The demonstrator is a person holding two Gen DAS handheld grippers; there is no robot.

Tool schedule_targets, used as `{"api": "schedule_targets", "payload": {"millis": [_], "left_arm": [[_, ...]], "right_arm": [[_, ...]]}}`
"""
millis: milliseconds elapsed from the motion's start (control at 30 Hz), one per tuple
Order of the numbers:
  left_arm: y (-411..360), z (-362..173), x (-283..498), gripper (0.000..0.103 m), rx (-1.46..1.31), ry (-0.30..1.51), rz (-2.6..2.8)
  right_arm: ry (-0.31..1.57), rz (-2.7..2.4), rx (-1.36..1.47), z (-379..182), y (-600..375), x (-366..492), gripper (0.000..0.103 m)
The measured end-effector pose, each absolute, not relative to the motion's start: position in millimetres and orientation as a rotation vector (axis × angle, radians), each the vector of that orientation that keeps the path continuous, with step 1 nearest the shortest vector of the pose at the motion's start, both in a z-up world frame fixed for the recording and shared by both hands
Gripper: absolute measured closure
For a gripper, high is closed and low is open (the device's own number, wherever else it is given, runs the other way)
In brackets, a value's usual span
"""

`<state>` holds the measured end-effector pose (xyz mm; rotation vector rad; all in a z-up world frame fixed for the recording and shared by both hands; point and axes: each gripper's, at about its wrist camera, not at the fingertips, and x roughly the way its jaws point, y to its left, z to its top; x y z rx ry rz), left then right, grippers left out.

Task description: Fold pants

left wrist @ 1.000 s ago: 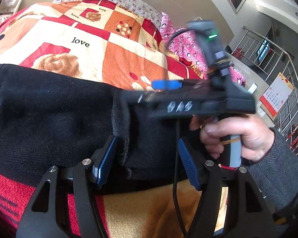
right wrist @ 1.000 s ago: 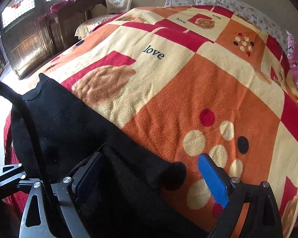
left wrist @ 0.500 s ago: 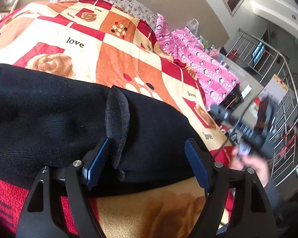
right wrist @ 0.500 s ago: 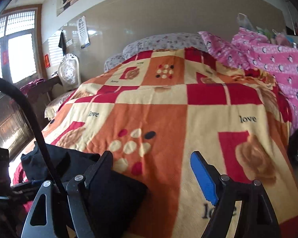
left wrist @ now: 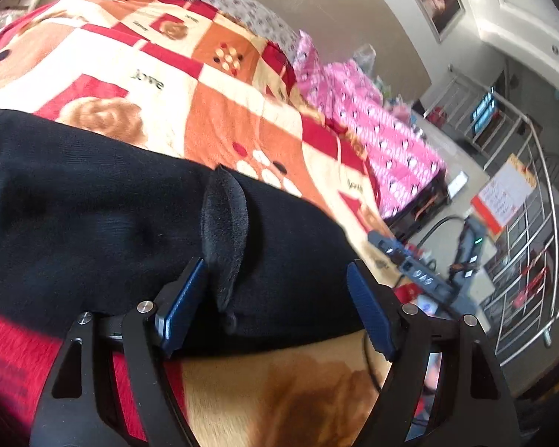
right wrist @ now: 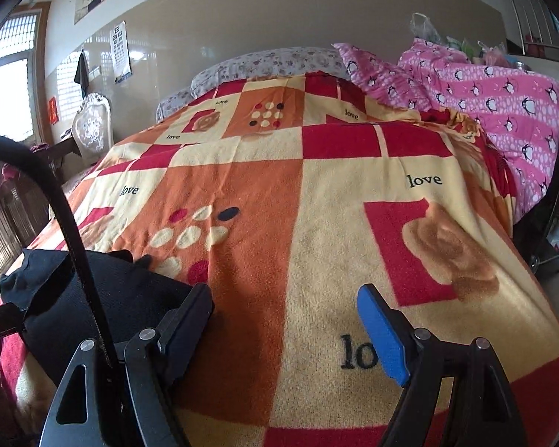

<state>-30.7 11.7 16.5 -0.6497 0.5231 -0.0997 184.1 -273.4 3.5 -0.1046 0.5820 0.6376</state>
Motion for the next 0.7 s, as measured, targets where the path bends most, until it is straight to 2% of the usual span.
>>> {"api": "schedule_targets", "payload": {"millis": [133, 333, 567, 600, 700], "left_arm": [[28.2, 25.3, -82.8, 0.025, -0.719, 0.402, -0.009], [95.2, -5.2, -147.2, 0.025, -1.118, 0.272, 0.332], [140.6, -25.8, -144.5, 0.02, -1.439, 0.26, 0.334], [143.0, -26.2, -143.4, 0.016, -1.459, 0.256, 0.332], [145.1, -25.9, -138.8, 0.015, -1.472, 0.253, 0.33]], "right_arm": [[0.6, 0.648, -0.077, 0.0, -279.1, 188.7, 0.025], [0.607, 0.644, -0.084, 0.0, -278.6, 189.1, 0.025], [0.609, 0.64, -0.087, 0.6, -278.9, 188.9, 0.025], [0.609, 0.639, -0.088, 0.7, -279.2, 188.6, 0.025], [0.608, 0.637, -0.089, 0.5, -279.0, 188.5, 0.025]]}}
